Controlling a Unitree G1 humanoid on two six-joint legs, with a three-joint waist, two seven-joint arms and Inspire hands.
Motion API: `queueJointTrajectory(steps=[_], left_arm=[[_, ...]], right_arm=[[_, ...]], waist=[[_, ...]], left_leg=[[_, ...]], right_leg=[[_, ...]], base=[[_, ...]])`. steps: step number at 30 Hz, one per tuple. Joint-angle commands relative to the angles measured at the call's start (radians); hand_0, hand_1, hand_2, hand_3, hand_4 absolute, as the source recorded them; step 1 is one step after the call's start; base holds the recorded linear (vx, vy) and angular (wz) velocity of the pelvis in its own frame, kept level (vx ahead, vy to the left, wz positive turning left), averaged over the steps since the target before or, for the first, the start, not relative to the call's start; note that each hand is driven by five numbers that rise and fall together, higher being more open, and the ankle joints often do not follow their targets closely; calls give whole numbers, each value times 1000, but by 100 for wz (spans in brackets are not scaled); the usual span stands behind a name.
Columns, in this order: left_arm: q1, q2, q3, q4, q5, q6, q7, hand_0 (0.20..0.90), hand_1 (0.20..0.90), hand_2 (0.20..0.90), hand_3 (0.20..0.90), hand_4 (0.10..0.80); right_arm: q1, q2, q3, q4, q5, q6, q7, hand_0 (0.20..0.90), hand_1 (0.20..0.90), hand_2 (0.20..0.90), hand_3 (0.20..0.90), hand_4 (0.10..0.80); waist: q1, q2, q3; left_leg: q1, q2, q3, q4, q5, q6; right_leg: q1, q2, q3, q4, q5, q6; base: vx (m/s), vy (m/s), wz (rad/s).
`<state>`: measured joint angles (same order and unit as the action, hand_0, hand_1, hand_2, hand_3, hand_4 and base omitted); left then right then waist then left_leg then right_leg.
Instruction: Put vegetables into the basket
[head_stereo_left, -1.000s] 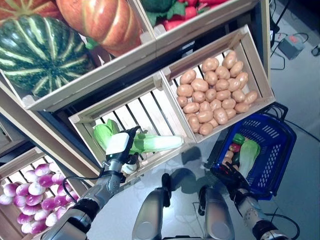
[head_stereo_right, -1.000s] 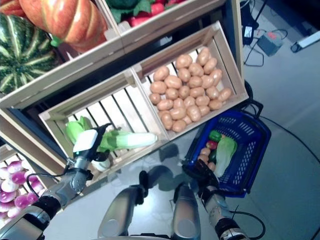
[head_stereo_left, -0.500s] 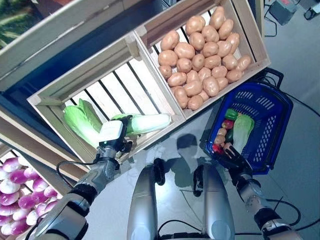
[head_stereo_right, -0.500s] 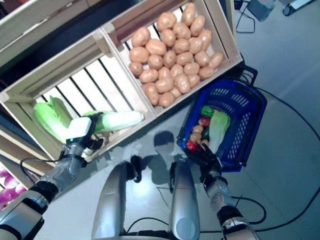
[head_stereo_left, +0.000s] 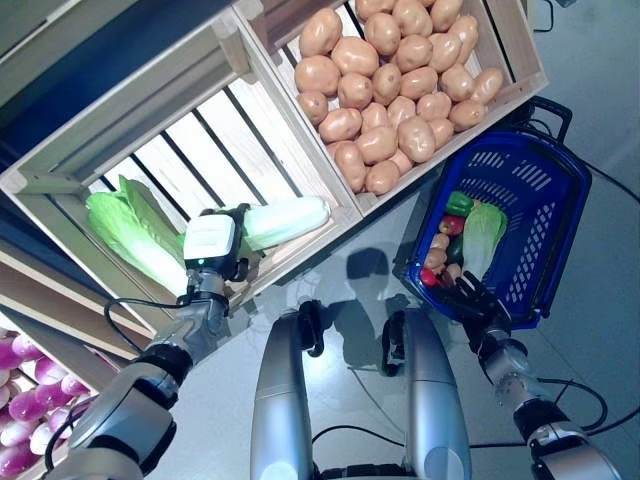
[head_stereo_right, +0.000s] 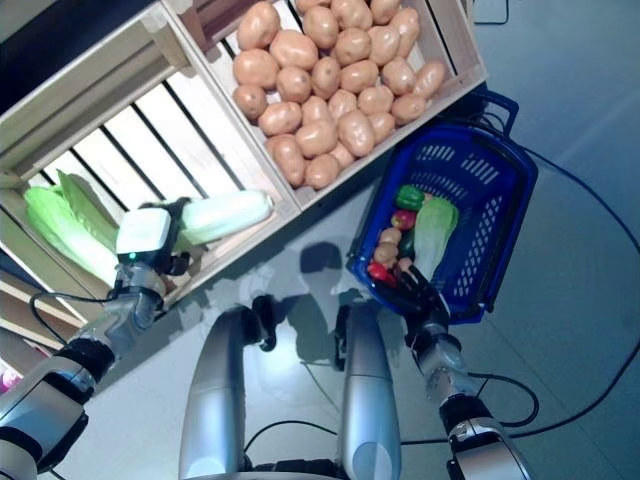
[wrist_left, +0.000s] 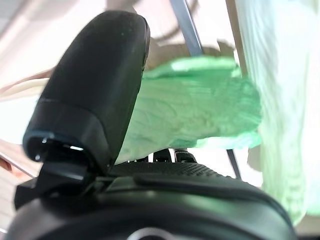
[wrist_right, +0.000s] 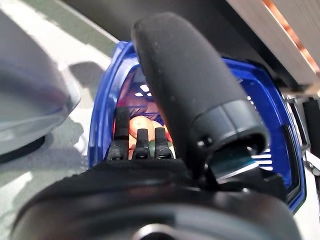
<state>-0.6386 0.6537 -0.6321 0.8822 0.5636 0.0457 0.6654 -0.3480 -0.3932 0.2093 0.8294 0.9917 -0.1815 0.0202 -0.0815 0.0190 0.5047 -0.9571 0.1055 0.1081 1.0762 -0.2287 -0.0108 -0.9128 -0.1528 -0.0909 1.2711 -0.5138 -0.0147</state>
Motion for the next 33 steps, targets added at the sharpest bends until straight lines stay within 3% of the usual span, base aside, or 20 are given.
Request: queueJointTrajectory(steps=[1,14,15,16,17,25,33], left_arm=[[-42,95,-11,79,25,149,6,900,900,900,900,800],[-163,139,-35,169,-4,167,-20,900,900,900,900,800],[-170,142,-37,173,-9,151,-25,604,604,604,604,602],[-177,144,-40,175,-18,135,-37,479,479,479,479,519],[-184,147,-42,176,-38,122,-51,300,300,300,300,400],[-196,168,-36,142,-54,68,-72,300,300,300,300,400],[-125,177,0,102,-41,29,-76,300,300,300,300,400]], right_arm=[[20,-33,-12,-50,54,-42,-44,900,900,900,900,800],[-57,-76,-57,-23,117,-69,-68,900,900,900,900,800],[-59,-79,-61,-22,125,-70,-66,900,900,900,900,800],[-60,-80,-64,-17,130,-73,-60,900,900,900,900,800],[-63,-83,-67,-15,135,-75,-59,900,900,900,900,800],[-65,-79,-84,-17,152,-70,-47,900,900,900,900,800],[-22,-64,-99,-13,153,-66,-23,900,900,900,900,800]], waist=[[4,-10,-42],[6,-19,-25],[5,-19,-24],[5,-20,-25],[5,-19,-25],[6,-17,-31],[4,-14,-59]], left_leg=[[85,-38,54,88,-220,46],[-93,-24,28,213,-231,58],[-103,-23,27,224,-233,59],[-112,-21,26,230,-234,61],[-122,-20,25,238,-236,62],[-125,-16,28,259,-241,63],[28,-3,57,154,-218,52]], right_leg=[[11,12,-30,-100,109,-20],[-156,6,-44,18,93,-24],[-165,6,-45,27,91,-25],[-174,6,-45,34,89,-26],[-184,5,-46,42,87,-28],[-189,7,-49,60,84,-26],[-46,5,-54,-47,115,-12]], base=[[0,0,0],[-24,-3,-3],[-16,-10,-8],[-17,-13,8],[-17,-14,27],[-11,-17,11],[23,-19,-9]])
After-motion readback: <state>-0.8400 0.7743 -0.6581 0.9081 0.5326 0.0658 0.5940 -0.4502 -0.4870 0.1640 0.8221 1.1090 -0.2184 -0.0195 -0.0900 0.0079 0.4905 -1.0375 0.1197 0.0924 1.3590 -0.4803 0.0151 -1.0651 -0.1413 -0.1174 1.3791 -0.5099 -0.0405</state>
